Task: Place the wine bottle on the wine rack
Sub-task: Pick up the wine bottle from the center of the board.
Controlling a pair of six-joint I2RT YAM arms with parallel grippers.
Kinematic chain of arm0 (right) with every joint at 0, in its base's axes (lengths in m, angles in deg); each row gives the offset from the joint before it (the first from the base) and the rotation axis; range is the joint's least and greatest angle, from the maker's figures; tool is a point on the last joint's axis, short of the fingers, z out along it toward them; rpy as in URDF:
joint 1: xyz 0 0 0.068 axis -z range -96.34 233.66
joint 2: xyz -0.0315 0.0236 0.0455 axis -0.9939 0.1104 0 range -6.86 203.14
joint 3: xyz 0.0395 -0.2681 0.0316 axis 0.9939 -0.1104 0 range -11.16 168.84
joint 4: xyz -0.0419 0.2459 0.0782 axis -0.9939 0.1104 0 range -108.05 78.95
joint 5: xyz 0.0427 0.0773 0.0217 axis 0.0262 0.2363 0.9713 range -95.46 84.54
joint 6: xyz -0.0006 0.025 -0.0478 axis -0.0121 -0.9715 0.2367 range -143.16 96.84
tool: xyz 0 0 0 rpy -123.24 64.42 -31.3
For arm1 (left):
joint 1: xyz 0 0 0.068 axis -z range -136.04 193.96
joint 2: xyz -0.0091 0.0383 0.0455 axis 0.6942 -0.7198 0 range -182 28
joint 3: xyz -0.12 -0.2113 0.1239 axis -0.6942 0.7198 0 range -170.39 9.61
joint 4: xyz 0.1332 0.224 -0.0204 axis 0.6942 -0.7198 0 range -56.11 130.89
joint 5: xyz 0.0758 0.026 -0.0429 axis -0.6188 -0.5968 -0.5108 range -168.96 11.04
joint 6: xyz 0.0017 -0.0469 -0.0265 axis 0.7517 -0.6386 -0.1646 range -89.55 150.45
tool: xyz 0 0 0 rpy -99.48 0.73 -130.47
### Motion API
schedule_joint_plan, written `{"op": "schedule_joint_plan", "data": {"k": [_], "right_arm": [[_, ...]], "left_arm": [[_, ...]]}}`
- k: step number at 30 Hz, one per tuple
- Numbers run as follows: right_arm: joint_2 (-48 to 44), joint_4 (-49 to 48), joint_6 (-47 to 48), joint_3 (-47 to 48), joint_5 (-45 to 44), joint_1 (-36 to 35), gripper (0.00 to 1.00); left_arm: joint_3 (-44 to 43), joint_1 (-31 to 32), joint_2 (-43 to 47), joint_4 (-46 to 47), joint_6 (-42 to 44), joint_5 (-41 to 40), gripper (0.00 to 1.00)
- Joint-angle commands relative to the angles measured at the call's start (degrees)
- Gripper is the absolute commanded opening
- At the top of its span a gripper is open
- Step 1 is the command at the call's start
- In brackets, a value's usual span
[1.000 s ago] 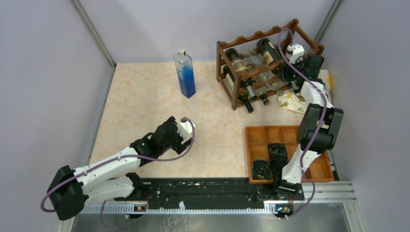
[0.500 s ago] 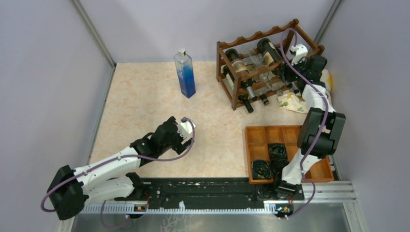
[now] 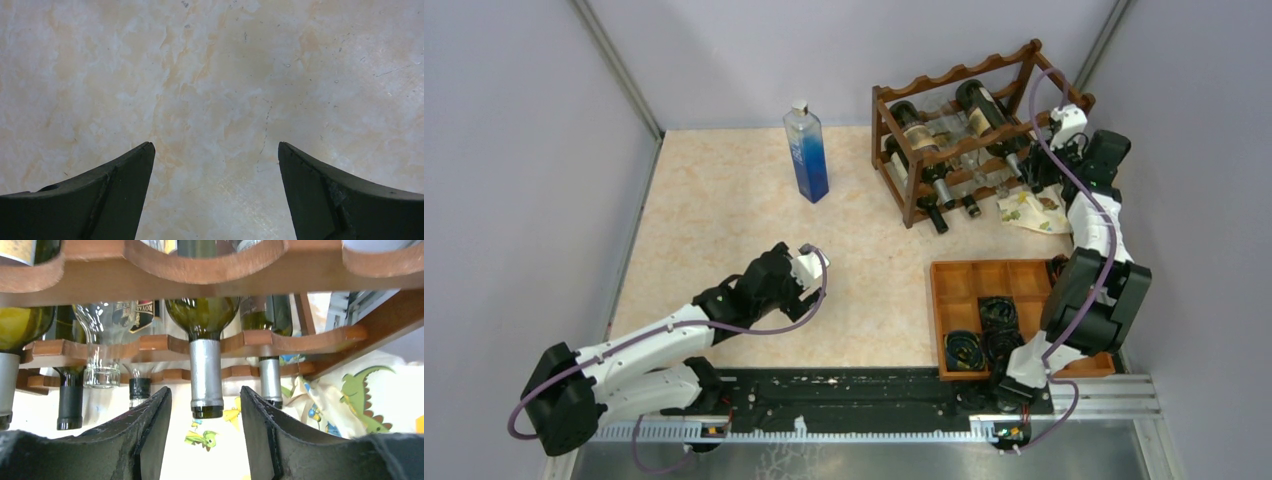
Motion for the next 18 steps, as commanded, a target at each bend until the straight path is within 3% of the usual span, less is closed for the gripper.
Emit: {"op": "schedule_joint_plan", "data": {"k": [1, 12, 18], "right_arm": [[1.4, 2.8, 1.7, 0.3, 1.2, 1.0, 0.51], [7.9, 5.6, 2.3, 3.5, 0.2, 1.0, 0.47], [9.6, 5.6, 1.6, 5.6, 0.9, 0.6, 0.35]], "left_arm": [[-1.4, -0.2, 1.3, -0.4, 0.5, 1.4, 0.99], [-1.6, -0.2, 1.7, -0.5, 0.7, 2.5, 0.99], [-1.6, -0.1, 1.8, -0.5, 0.7, 2.7, 0.99]]}}
